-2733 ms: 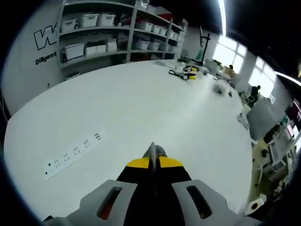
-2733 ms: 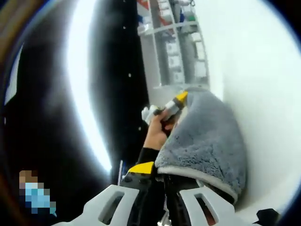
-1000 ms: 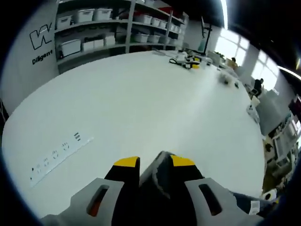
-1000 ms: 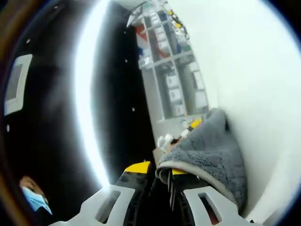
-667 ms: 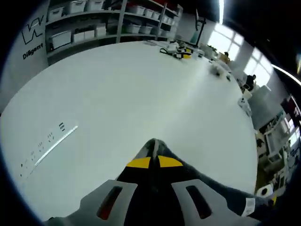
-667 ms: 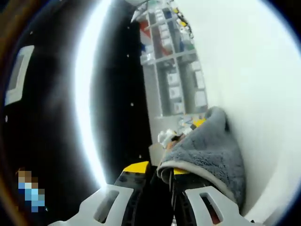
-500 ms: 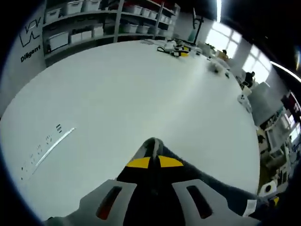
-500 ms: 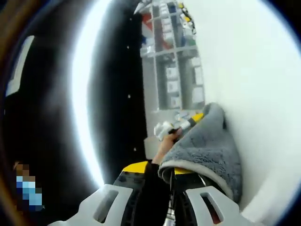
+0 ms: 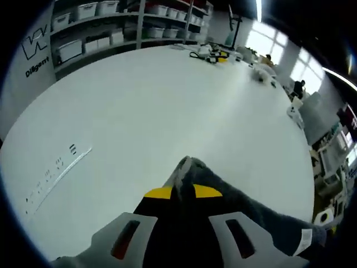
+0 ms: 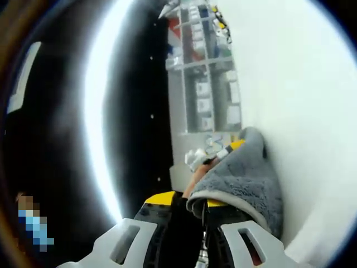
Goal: Open the folded towel by lifting each exposed corner and separating the folded layers until the towel lies flat within the target outline without major curled edges
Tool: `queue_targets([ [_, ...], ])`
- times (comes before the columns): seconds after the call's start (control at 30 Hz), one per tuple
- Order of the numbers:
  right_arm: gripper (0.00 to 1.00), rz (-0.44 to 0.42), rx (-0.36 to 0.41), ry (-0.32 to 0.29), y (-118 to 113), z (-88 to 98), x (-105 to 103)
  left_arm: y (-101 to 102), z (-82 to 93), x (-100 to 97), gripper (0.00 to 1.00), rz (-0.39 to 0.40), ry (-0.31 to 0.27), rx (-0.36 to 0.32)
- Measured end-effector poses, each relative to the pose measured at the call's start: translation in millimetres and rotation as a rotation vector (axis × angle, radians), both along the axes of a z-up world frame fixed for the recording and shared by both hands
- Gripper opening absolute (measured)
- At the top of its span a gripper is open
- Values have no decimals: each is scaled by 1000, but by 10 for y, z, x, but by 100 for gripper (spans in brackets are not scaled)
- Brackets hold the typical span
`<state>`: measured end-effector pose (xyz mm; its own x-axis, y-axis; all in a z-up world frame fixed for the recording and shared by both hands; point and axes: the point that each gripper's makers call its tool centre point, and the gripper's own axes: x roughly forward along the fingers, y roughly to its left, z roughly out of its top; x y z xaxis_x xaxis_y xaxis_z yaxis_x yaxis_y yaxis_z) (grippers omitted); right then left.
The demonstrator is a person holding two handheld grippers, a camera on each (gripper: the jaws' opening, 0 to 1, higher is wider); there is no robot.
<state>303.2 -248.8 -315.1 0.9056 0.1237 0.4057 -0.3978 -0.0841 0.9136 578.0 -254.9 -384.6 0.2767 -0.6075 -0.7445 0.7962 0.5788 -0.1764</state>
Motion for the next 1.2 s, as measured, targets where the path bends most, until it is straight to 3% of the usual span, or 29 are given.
queue_targets([
  [0.27,17,-7,32,-14,-60,49,-41,-132,196,-68,3,17,39,-46],
  [0.43,19,-6,30,-16,-58,66,-58,-188,259,-17,3,50,26,-58],
  [0.53,20,-8,53,-29,-88,83,-76,-290,309,-51,3,74,57,-124],
  [0.6,21,-6,87,-42,-120,86,-89,-439,446,-88,4,111,87,-244],
  [0.7,18,-45,83,-47,-190,67,-67,-585,563,-131,4,145,122,-335],
  [0.87,16,-37,120,-54,-212,74,-95,-733,538,-190,4,159,119,-361],
  [1.03,17,-50,144,-53,-271,76,-147,-742,458,-101,5,218,83,-380],
  [1.2,17,-50,94,-9,-279,2,-116,-723,364,-72,5,223,53,-353],
])
